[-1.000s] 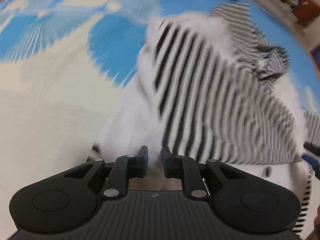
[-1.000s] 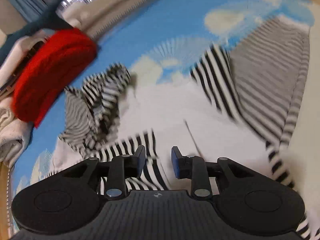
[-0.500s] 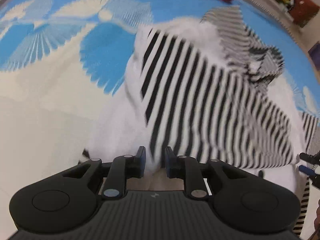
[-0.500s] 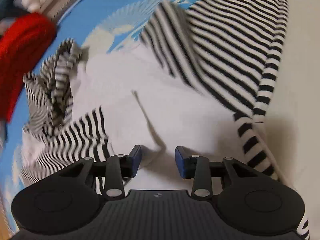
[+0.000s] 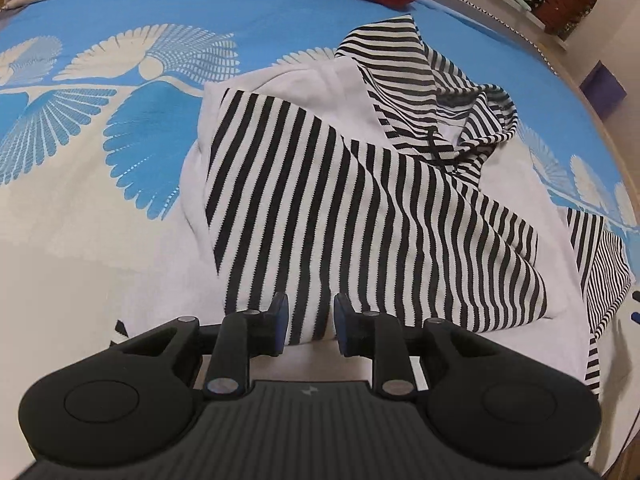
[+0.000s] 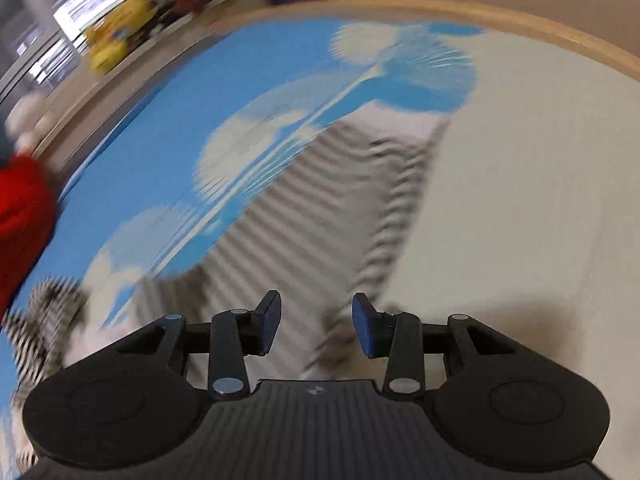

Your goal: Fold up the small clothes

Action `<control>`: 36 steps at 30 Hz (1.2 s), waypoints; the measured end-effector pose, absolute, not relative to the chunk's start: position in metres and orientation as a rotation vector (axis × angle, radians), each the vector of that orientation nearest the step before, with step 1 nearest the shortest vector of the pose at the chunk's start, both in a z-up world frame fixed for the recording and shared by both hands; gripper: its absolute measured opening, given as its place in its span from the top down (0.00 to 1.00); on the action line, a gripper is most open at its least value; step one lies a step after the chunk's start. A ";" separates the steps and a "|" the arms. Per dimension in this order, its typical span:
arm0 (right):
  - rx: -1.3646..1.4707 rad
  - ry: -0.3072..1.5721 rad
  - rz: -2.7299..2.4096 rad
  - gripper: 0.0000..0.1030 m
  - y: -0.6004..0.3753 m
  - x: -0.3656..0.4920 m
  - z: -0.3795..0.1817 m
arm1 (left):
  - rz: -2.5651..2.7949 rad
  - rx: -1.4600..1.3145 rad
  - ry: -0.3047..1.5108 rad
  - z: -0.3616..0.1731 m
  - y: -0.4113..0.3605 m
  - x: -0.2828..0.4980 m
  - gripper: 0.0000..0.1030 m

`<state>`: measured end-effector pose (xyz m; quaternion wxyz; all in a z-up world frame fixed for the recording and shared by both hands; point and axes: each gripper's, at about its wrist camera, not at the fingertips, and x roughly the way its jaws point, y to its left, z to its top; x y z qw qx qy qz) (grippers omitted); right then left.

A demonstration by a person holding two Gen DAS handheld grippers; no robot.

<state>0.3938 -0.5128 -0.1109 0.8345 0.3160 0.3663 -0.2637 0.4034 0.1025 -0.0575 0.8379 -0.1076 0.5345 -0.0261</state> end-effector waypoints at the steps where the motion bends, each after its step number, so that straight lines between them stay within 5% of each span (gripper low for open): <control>1: 0.687 0.755 -0.586 0.60 -0.525 0.387 -0.115 | -0.058 -0.227 1.130 -0.059 0.103 0.404 0.74; 17: 0.963 0.511 -0.616 0.61 -0.591 0.397 -0.182 | -0.061 -0.219 1.129 -0.060 0.103 0.404 0.74; 18: 0.956 0.504 -0.615 0.63 -0.592 0.399 -0.182 | -0.062 -0.219 1.129 -0.060 0.103 0.404 0.74; 21: 0.953 0.493 -0.633 0.96 -0.591 0.397 -0.181 | -0.062 -0.224 1.126 -0.059 0.105 0.404 0.74; 23: 0.959 0.479 -0.673 0.97 -0.590 0.393 -0.177 | -0.059 -0.233 1.122 -0.057 0.108 0.403 0.74; 31: 0.714 0.325 -0.721 0.98 -0.533 0.393 -0.090 | -0.038 -0.282 1.096 -0.045 0.127 0.400 0.74; 36: 0.403 0.210 -0.444 0.99 -0.417 0.402 -0.008 | -0.014 -0.343 1.071 -0.035 0.148 0.398 0.74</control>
